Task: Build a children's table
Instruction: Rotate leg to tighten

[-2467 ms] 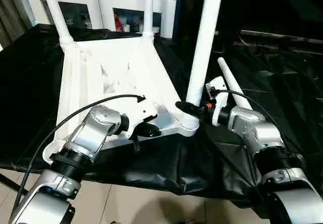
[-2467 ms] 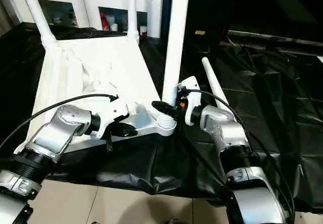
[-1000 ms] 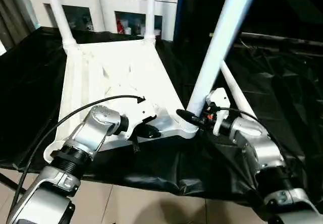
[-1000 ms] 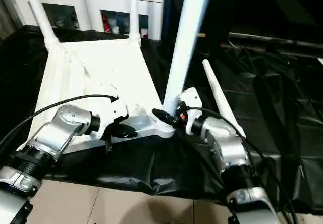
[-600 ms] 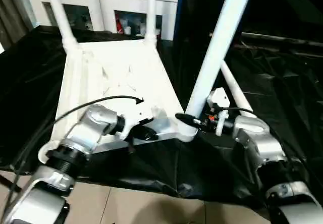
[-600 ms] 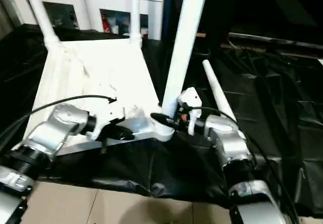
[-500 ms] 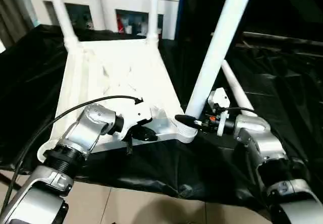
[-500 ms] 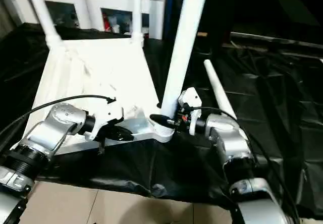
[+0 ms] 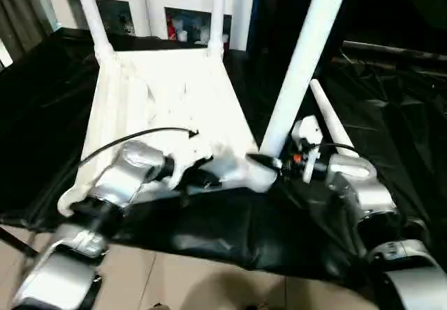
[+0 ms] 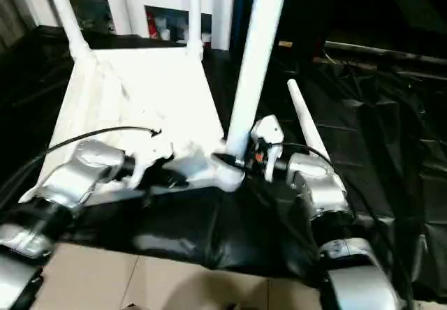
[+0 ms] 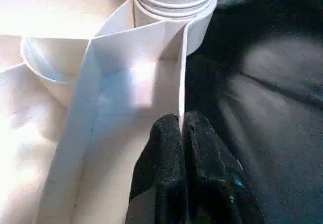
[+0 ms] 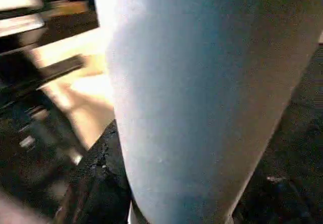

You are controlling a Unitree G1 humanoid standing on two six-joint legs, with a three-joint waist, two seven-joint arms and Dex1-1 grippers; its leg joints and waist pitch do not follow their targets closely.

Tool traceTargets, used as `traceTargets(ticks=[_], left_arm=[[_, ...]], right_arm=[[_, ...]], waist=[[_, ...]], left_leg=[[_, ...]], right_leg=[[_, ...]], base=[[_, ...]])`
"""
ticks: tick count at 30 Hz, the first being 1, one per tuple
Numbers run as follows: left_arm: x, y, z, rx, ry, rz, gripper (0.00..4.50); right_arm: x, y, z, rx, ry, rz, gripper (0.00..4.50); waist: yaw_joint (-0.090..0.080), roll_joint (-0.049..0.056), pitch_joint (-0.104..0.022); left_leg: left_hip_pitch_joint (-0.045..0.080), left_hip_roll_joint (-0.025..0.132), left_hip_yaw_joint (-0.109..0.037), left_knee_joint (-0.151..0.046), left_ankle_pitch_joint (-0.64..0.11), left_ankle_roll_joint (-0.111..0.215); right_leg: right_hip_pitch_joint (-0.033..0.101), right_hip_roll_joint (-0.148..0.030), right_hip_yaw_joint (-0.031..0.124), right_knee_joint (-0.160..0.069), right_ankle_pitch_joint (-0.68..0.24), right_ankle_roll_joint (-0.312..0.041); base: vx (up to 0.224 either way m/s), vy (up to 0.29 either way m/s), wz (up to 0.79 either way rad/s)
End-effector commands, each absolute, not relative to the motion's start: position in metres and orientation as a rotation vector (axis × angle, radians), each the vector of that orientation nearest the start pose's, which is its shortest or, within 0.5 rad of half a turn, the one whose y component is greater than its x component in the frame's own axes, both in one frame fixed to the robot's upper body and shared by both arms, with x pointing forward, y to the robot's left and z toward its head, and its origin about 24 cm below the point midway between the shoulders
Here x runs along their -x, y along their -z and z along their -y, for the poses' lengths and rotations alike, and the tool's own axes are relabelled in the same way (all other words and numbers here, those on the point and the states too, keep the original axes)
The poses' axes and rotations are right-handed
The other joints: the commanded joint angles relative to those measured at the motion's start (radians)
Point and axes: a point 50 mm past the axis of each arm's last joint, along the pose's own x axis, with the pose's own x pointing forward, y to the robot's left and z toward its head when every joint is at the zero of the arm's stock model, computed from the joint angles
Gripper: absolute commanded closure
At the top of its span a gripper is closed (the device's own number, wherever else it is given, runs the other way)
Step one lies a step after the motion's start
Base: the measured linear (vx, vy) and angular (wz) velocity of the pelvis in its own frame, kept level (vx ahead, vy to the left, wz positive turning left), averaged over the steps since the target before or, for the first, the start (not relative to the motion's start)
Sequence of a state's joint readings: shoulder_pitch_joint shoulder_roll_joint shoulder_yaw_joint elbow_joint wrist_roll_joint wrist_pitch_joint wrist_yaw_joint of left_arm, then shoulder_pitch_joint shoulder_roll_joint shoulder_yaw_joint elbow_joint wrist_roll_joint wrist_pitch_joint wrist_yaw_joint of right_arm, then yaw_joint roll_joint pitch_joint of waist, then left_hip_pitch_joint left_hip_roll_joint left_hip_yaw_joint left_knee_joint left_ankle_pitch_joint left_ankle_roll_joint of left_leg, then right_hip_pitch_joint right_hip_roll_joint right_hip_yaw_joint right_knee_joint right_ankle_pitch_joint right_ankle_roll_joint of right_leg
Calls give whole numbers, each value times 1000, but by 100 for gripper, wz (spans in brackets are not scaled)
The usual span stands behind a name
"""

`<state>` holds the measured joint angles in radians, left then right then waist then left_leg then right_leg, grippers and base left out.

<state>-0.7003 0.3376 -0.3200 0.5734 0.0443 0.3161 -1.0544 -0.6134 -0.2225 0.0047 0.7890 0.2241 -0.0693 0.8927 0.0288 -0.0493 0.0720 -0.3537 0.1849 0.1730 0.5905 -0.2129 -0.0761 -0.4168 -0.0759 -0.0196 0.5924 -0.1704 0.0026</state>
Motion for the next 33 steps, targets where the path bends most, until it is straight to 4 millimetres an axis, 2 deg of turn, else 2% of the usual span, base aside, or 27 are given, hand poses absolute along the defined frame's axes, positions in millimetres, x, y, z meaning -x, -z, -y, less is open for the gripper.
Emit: traceTargets(ticks=[1,3,5,8,9,12,15,17,18,21,25,32,33], left_arm=[[-353,-87,-118,-420,1028,-454,450],[-360,-88,-113,-413,960,-464,450],[-366,-89,-106,-415,897,-470,450],[-372,-90,-95,-433,839,-460,450],[-373,-90,-91,-446,824,-459,450],[-372,-86,-77,-495,815,-465,450],[-371,-85,-72,-505,814,-466,450],[-371,-84,-68,-498,813,-470,450],[-370,-83,-66,-485,820,-474,450],[-370,-82,-65,-480,823,-474,450],[-371,-82,-65,-477,816,-475,450],[-372,-83,-65,-467,824,-468,450],[-371,-84,-65,-462,834,-463,450]], right_arm=[[-330,-18,139,-80,-772,-284,259],[-334,-13,128,-111,-671,-294,259],[-341,-8,119,-72,-529,-332,259],[-349,-9,107,-127,-376,-366,259],[-351,-9,102,-159,-331,-385,259],[-355,-13,84,-159,-284,-414,259],[-356,-16,77,-173,-276,-422,259],[-357,-17,72,-174,-262,-430,259],[-357,-16,69,-172,-262,-442,259],[-357,-16,67,-164,-265,-446,259],[-357,-15,66,-157,-258,-454,259],[-359,-20,64,-130,-290,-440,259],[-360,-22,63,-131,-302,-431,224]], waist=[[-6,9,-41],[-9,8,-40],[-12,12,-39],[-19,11,-41],[-18,15,-45],[-23,15,-47],[-22,11,-53],[-20,13,-55],[-21,6,-56],[-21,8,-51],[-22,3,-51],[-23,3,-53],[-22,4,-53]], left_leg=[[7,40,-15,-98,-351,1],[3,39,-15,-99,-345,-2],[-1,36,-17,-100,-338,-18],[0,32,-16,-98,-356,-22],[2,33,-17,-97,-348,-21],[-4,36,-12,-97,-312,-11],[-9,33,-7,-93,-257,3],[-6,34,-5,-91,-238,8],[-7,33,-4,-90,-224,12],[-5,35,-4,-93,-261,11],[-1,35,-6,-95,-307,2],[-3,35,-7,-95,-303,0],[-1,35,-6,-96,-307,0]], right_leg=[[19,-58,29,-97,-535,-163],[21,-57,29,-96,-515,-167],[21,-57,27,-92,-493,-172],[19,-56,27,-95,-499,-170],[22,-58,28,-92,-481,-173],[26,-53,28,-82,-361,-200],[36,-54,28,-73,-275,-223],[37,-53,28,-71,-247,-231],[39,-52,28,-68,-228,-238],[36,-53,28,-75,-273,-230],[31,-54,29,-82,-342,-203],[31,-54,29,-80,-324,-205],[30,-54,29,-81,-329,-204]], base=[[0,0,0],[0,0,0],[0,0,0],[0,0,0],[0,0,0],[0,0,0],[0,0,0],[0,0,0],[0,0,0],[0,0,0],[0,0,0],[0,0,0],[0,0,0]])
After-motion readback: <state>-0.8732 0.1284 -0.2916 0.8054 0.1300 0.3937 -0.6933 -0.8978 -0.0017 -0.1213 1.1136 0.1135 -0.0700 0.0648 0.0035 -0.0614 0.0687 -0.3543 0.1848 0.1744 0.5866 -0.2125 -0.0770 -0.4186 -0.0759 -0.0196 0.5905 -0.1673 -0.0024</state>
